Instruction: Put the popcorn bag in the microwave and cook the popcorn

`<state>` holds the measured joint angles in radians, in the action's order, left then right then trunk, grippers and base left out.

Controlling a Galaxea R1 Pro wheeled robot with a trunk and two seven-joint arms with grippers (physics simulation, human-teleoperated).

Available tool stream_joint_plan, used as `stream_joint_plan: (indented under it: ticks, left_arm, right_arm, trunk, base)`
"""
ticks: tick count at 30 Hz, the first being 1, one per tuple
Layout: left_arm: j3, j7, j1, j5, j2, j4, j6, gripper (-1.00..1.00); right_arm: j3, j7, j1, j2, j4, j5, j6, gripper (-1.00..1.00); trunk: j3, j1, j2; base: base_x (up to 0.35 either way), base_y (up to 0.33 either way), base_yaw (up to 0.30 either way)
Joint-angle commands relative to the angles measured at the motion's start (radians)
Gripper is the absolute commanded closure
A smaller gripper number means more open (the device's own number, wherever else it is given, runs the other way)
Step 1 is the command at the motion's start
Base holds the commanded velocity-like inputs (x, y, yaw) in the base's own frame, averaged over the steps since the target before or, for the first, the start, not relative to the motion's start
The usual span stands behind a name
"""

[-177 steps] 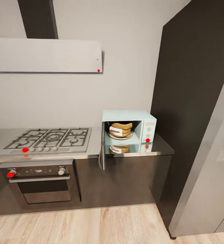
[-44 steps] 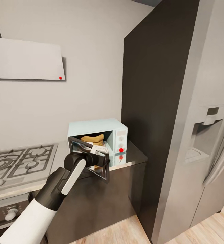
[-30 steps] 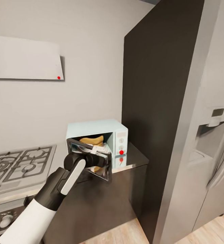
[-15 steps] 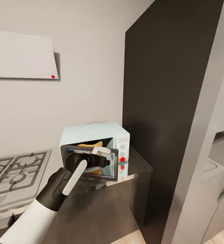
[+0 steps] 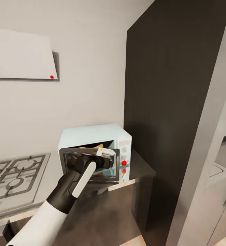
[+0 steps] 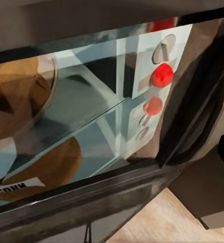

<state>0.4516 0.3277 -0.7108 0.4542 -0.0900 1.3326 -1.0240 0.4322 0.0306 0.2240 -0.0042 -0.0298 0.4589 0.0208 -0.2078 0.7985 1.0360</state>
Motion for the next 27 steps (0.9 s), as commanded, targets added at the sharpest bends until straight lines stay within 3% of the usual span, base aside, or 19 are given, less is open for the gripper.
stream_joint_plan:
  ticks: [1, 21, 27]
  left_arm:
    - [0.001, 0.011, -0.001, 0.010, 0.000, 0.000, -0.002, -1.00]
    - [-0.001, 0.011, -0.001, 0.006, 0.001, 0.000, -0.001, -1.00]
    - [-0.001, 0.011, -0.001, 0.023, 0.000, 0.003, -0.004, -1.00]
  right_arm:
    - [0.007, 0.003, 0.001, 0.000, -0.002, 0.011, 0.001, -1.00]
    - [0.008, 0.003, 0.001, 0.000, -0.002, 0.011, -0.002, -1.00]
    - [0.008, 0.003, 0.001, 0.000, -0.002, 0.011, 0.000, -1.00]
  trunk:
    - [-0.001, 0.000, 0.001]
    - [-0.001, 0.000, 0.001]
    - [-0.001, 0.000, 0.001]
  base:
    - [0.124, 0.000, 0.000]
    - [0.201, 0.000, 0.000]
    - [-0.129, 0.000, 0.000]
